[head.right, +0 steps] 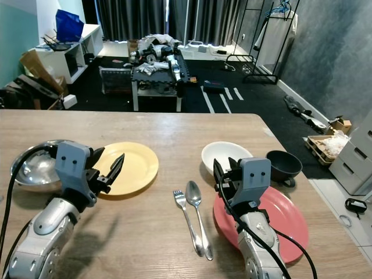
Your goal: Setting the table
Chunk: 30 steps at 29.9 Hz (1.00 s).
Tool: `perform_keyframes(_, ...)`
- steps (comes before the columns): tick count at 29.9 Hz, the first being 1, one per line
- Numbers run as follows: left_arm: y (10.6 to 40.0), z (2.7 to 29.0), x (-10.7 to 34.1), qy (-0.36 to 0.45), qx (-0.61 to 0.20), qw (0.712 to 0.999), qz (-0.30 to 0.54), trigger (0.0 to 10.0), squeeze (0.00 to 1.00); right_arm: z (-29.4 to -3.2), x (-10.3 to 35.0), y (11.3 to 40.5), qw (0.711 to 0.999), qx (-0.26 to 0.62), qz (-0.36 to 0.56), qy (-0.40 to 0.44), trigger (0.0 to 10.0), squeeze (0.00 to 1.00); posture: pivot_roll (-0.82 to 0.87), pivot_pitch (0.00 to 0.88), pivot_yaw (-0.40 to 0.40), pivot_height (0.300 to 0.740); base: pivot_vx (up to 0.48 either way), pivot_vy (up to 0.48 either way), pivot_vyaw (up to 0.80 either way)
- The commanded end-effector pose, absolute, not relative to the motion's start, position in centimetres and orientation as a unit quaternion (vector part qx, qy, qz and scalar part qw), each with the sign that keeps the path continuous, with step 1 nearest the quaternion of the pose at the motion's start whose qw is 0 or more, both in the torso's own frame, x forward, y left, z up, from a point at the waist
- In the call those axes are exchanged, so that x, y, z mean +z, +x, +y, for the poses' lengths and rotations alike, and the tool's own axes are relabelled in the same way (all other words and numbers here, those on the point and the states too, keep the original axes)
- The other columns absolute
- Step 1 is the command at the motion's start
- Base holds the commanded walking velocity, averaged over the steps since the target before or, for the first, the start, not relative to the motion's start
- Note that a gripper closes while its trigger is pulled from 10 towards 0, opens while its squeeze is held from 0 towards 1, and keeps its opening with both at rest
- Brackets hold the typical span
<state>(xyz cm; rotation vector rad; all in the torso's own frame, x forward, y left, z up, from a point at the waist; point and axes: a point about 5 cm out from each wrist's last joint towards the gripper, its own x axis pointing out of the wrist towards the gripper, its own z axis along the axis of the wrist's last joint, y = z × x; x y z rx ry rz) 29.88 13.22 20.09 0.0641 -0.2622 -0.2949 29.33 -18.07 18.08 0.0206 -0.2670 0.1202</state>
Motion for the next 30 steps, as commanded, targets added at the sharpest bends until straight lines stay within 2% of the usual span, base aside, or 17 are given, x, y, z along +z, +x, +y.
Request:
perform_keyframes(1,29.97,12.98,19.66,0.034,-0.150,0.980,-0.123,10.0,0.00,-18.35,18.01,29.17,0.990,0.053,-0.130,0.014,10.0,0.00,0.01,0.009,0.049,0.740,0.000,0.000,0.00)
perform_keyframes(30,30.06,12.66,19.62,0.032,-0.156,0.979,-0.124,10.0,0.00,-18.54,18.14,29.18,0.990,0.054,-0.131,0.010,10.0,0.00,0.00,0.000,0.045,0.740,0.000,0.000,-0.01)
